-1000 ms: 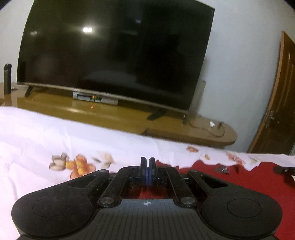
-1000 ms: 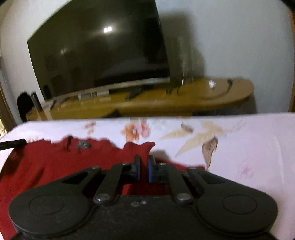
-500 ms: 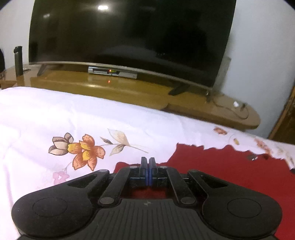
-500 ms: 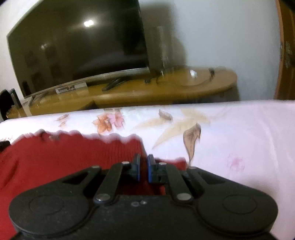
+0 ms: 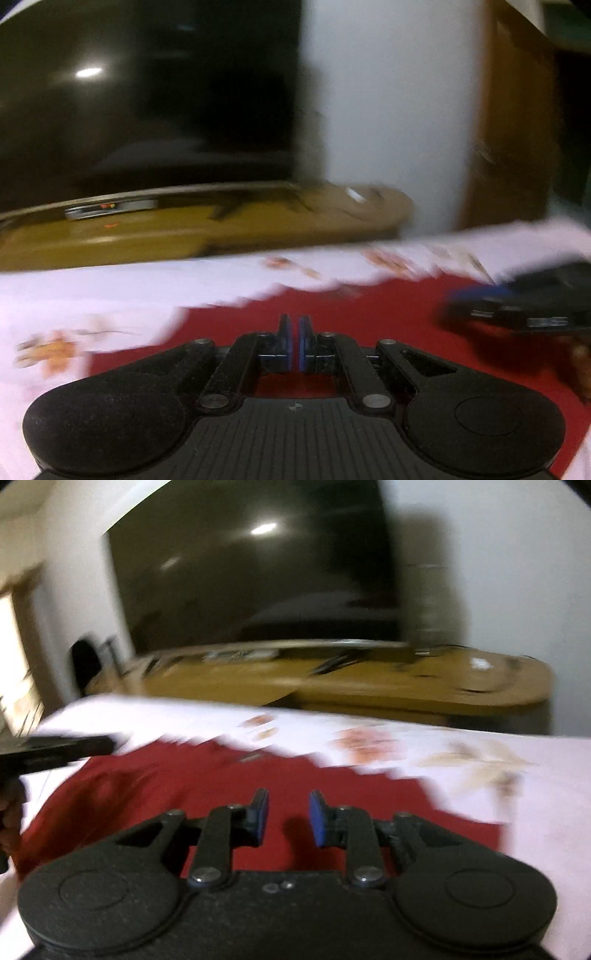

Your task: Fold small clothes

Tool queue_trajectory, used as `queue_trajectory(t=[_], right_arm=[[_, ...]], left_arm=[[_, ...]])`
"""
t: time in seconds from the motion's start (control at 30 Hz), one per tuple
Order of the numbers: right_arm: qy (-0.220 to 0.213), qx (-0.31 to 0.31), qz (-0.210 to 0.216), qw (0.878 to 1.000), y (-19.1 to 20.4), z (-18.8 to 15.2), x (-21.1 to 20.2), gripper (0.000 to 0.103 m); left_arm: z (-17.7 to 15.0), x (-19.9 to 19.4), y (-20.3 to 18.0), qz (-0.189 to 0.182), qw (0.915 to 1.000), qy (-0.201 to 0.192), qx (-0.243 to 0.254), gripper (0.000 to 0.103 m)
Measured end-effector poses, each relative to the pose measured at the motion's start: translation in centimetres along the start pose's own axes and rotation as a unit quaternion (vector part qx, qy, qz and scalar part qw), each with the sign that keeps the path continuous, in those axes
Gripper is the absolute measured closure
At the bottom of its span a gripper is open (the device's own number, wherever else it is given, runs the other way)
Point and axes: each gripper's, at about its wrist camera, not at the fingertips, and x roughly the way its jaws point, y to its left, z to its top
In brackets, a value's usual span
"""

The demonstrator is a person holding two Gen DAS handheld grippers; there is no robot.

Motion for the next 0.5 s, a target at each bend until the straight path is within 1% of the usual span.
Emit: queue_trajectory(t=[0.07, 0.1, 0.13, 0.17, 0.2, 0.23, 0.27, 0.3, 0.33, 0.37, 0.4, 0.47, 0.5], right_arm=[[0.007, -0.026, -0.004, 1.000, 1.9, -0.1, 1.4, 0.073], [0.014, -0.030, -0.006, 0.999, 2.0, -0.2, 2.0, 0.072], [0.022, -0.031, -0.013, 0.999, 1.7, -0.3, 2.5, 0.073], [0.031, -0.035, -0.031, 0.998, 1.2, -0.6, 2.4, 0.074], [0.034, -0.033, -0.049, 0.998, 0.0, -0.9, 2.1, 0.078], [0.036, -0.022, -0.069, 0.997, -1.5, -1.2, 1.7, 0.082], [0.036, -0.002, -0.087, 0.996, -3.8, -1.6, 1.1, 0.087], [0.034, 0.023, -0.088, 0.995, -5.7, -1.9, 0.2, 0.098], [0.034, 0.052, -0.079, 0.995, -7.5, -2.2, -0.5, 0.103], [0.037, 0.059, -0.076, 0.995, -8.2, -2.2, -0.6, 0.103], [0.040, 0.053, -0.074, 0.995, -8.2, -2.1, -0.7, 0.103], [0.042, 0.037, -0.086, 0.995, -7.1, -1.9, -0.6, 0.103], [0.037, 0.038, -0.087, 0.995, -6.4, -1.9, -1.0, 0.091]], left_arm=[[-0.8, 1.2, 0.0, -0.001, 0.9998, 0.022, -0.002, 0.101], [-1.2, 1.7, 0.9, 0.006, 0.9995, 0.030, -0.010, 0.102], [-1.8, 1.6, 2.5, 0.011, 0.9991, 0.032, -0.025, 0.100], [-2.1, 1.3, 4.0, 0.035, 0.9979, 0.034, -0.041, 0.100], [-2.4, 0.7, 6.0, 0.059, 0.9957, 0.037, -0.061, 0.100], [-2.9, 0.1, 7.5, 0.053, 0.9942, 0.032, -0.088, 0.100], [-3.2, -0.2, 8.7, 0.050, 0.9925, 0.032, -0.107, 0.100], [-3.4, -0.5, 9.2, 0.052, 0.9928, 0.032, -0.103, 0.100], [-3.4, -0.5, 9.3, 0.055, 0.9941, 0.032, -0.088, 0.100], [-3.4, -0.4, 9.2, 0.054, 0.9943, 0.032, -0.087, 0.100], [-3.4, -0.3, 9.0, 0.055, 0.9945, 0.032, -0.084, 0.100], [-3.2, -0.9, 8.8, 0.057, 0.9939, 0.024, -0.091, 0.100], [-3.1, -2.0, 8.3, 0.060, 0.9936, 0.013, -0.094, 0.100]])
